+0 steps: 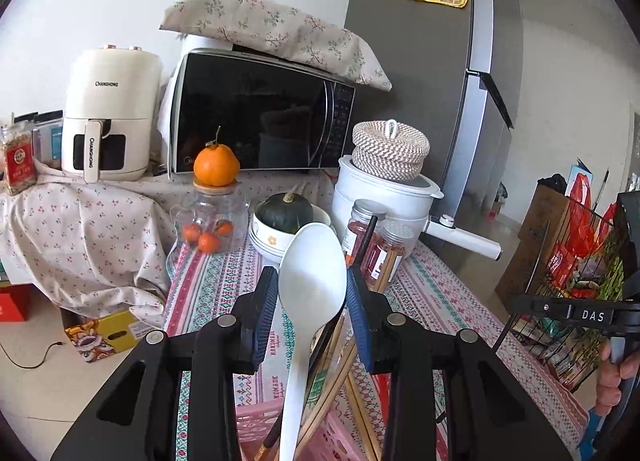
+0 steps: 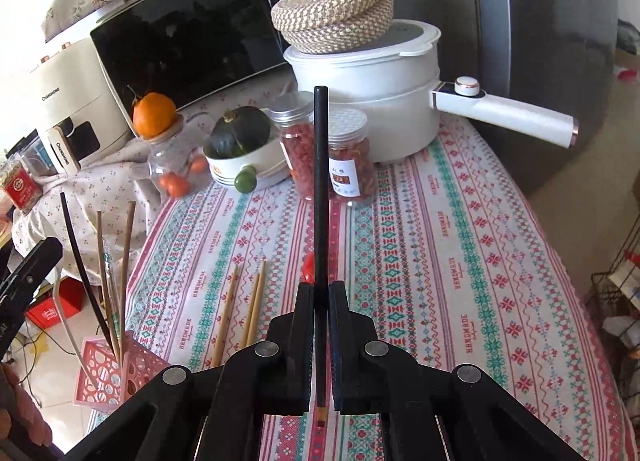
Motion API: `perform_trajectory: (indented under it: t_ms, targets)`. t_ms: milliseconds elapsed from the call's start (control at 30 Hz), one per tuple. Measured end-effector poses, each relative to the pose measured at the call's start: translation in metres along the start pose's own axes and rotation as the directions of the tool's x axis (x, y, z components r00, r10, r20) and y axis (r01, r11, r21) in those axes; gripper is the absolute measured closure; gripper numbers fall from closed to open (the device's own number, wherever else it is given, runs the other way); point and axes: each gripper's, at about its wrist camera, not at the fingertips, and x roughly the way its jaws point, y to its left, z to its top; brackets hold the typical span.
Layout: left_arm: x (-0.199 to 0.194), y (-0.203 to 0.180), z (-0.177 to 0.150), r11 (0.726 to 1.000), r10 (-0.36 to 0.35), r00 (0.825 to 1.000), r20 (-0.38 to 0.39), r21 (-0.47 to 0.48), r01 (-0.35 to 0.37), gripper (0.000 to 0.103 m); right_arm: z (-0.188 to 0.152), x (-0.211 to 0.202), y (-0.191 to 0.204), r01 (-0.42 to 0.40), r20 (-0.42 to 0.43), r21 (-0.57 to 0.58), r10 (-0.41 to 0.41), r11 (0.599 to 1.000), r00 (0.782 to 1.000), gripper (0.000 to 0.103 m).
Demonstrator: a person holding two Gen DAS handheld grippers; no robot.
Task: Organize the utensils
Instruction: 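Carry the white spoon and black chopstick to the pink basket and insert them, then open both tools to release the spoon and chopstick into the basket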
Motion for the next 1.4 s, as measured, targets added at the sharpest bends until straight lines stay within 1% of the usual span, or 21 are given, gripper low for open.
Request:
perform_trajectory:
  t_ms: [100, 200, 333, 433, 500, 633, 800, 867, 933, 1067, 1200, 1333, 1400]
  targets:
    - [0.003, 0.001, -0.003, 1.000, 0.014, 1.000, -0.018, 0.008, -0.014, 0.066, 0.002, -0.003, 0.005, -0.024, 0.000, -0.004, 0.024, 1.000, 1.000, 0.098]
    - [0.008, 0.003, -0.010, 0.999, 0.033, 0.998, -0.058, 0.023, -0.032, 0.066, 0.004, -0.008, 0.012, -0.053, 0.005, -0.013, 0.053, 0.999, 0.999, 0.098]
    - [0.008, 0.005, -0.015, 0.999, 0.034, 0.993, -0.117, 0.031, -0.031, 0.065, 0.009, -0.020, 0.022, -0.096, 0.027, -0.026, 0.097, 0.995, 0.995, 0.098]
    - [0.004, 0.008, -0.018, 0.999, 0.031, 0.987, -0.161, 0.018, -0.028, 0.058, 0.012, -0.029, 0.032, -0.125, 0.041, -0.049, 0.127, 0.991, 0.991, 0.098]
    - [0.000, 0.009, -0.020, 0.999, 0.039, 0.980, -0.195, 0.008, -0.038, 0.051, 0.013, -0.035, 0.040, -0.145, 0.049, -0.066, 0.149, 0.987, 0.988, 0.098]
    - [-0.009, 0.013, -0.020, 0.998, 0.049, 0.966, -0.253, -0.018, -0.056, 0.045, 0.015, -0.046, 0.055, -0.190, 0.068, -0.092, 0.197, 0.977, 0.978, 0.098]
    - [-0.024, 0.023, -0.021, 0.991, 0.109, 0.946, -0.306, -0.044, -0.128, 0.034, 0.018, -0.059, 0.073, -0.260, 0.096, -0.103, 0.270, 0.960, 0.958, 0.098]
    - [-0.028, 0.028, -0.023, 0.988, 0.116, 0.936, -0.333, -0.059, -0.144, 0.033, 0.018, -0.063, 0.081, -0.286, 0.111, -0.109, 0.297, 0.952, 0.948, 0.098]
    - [-0.032, 0.032, -0.025, 0.987, 0.114, 0.929, -0.351, -0.068, -0.147, 0.033, 0.019, -0.065, 0.089, -0.302, 0.124, -0.118, 0.315, 0.946, 0.941, 0.098]
    - [-0.039, 0.037, -0.030, 0.988, 0.117, 0.922, -0.370, -0.056, -0.147, 0.032, 0.019, -0.063, 0.104, -0.325, 0.133, -0.136, 0.342, 0.936, 0.930, 0.098]
    - [-0.043, 0.042, -0.034, 0.987, 0.128, 0.914, -0.384, -0.038, -0.154, 0.032, 0.018, -0.048, 0.117, -0.321, 0.100, -0.143, 0.336, 0.936, 0.936, 0.098]
    - [-0.043, 0.046, -0.036, 0.987, 0.126, 0.908, -0.400, -0.039, -0.154, 0.032, 0.012, -0.028, 0.129, -0.289, 0.058, -0.162, 0.301, 0.944, 0.952, 0.098]
    - [-0.044, 0.047, -0.035, 0.988, 0.122, 0.908, -0.402, -0.042, -0.152, 0.031, 0.009, -0.019, 0.132, -0.279, 0.039, -0.166, 0.290, 0.946, 0.956, 0.098]
